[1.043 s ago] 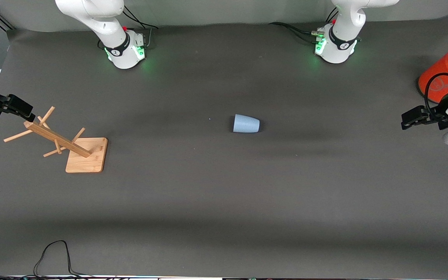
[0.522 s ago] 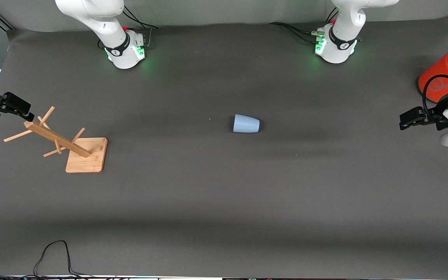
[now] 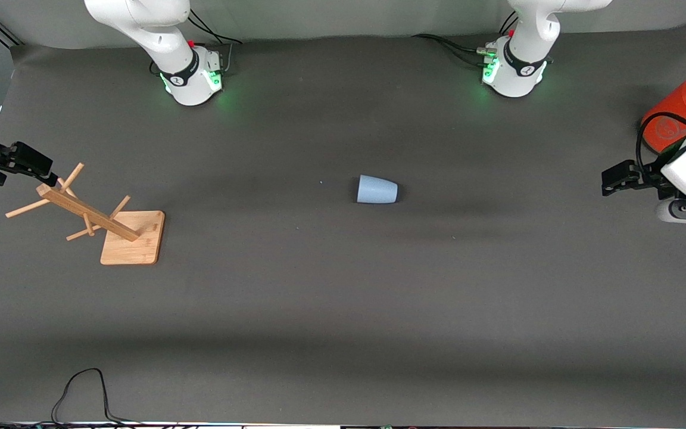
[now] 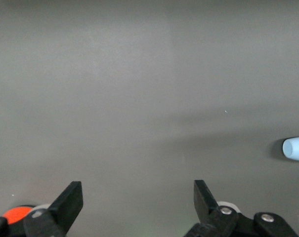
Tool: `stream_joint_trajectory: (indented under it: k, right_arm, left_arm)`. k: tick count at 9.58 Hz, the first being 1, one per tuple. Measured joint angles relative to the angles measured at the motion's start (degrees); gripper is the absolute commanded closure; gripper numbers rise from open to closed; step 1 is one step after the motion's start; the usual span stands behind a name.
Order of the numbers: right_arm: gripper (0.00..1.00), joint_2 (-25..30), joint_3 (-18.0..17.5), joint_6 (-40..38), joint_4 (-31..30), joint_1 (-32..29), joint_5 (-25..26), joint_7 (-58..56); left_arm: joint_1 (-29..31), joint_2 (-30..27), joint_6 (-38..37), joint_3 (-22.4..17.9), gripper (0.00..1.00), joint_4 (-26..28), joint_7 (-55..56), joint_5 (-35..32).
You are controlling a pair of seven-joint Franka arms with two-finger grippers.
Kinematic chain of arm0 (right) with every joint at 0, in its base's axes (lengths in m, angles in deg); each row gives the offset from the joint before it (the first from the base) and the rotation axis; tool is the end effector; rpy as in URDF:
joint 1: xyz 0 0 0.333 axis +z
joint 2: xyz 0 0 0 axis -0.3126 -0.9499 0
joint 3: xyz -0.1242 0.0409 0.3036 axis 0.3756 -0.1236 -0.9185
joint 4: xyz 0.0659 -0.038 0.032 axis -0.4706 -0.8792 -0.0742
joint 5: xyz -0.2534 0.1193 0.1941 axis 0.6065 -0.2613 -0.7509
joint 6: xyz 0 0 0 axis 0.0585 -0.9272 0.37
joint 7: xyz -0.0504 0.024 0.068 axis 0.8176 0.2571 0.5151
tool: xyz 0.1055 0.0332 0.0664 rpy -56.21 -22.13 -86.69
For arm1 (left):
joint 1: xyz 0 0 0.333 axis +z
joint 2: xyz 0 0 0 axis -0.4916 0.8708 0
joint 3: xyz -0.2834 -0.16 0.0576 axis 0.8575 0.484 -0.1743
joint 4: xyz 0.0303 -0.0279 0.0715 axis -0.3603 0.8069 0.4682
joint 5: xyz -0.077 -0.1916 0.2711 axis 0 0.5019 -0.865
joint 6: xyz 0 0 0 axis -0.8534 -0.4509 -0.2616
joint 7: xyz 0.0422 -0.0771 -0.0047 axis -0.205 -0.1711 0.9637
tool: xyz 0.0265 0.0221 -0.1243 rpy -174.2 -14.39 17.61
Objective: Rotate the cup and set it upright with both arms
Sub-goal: 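Reach the left gripper to the blue cup lying on its side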
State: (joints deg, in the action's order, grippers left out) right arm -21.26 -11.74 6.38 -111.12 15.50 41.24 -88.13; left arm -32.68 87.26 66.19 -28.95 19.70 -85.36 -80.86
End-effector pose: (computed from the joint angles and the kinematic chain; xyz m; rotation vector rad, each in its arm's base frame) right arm 0.4971 -0.0168 0.6198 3.1260 -0.0850 0.0850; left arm 0.5365 -0.0226 0.5752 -3.1120 0.2175 0.1222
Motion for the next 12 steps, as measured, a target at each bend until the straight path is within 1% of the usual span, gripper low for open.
stream_joint_trajectory:
  k: [2,3,5,7,8,9,12]
  right_arm:
    - [0.0,0.0,0.13,0.0,-0.14,0.0,-3.65,0.03]
    - [0.0,-0.01,0.2,0.0,-0.16,0.0,-4.26,0.04]
    - [0.0,-0.01,0.31,-0.39,-0.18,0.05,-4.49,0.04]
    - [0.0,-0.08,0.39,-0.85,-0.23,0.07,-4.5,0.04]
    - [0.0,-0.21,0.42,-0.86,-0.26,0.1,-4.49,0.04]
    - [0.0,-0.32,0.44,-0.88,-0.28,0.13,-4.06,0.04]
    - [0.0,-0.57,0.42,-1.32,-0.31,0.19,-2.45,0.04]
  left_arm:
    - [-0.89,0.65,0.0,0.88,0.0,0.0,-0.85,0.01]
    - [-3.47,0.67,-0.43,2.35,0.0,-0.12,1.69,-0.94]
    - [-13.5,0.7,-1.74,4.31,0.0,-0.57,10.23,-4.97]
    - [-21.71,1.84,-1.91,4.73,0.0,-0.85,16.92,-6.81]
    - [-25.28,3.7,-1.87,4.9,0.0,-1.39,22.14,-7.12]
    - [-29.08,6.87,-1.83,5.07,0.0,-3.04,27.02,-7.45]
    - [-37.64,19.17,-0.73,5.23,0.0,-7.66,33.01,-10.91]
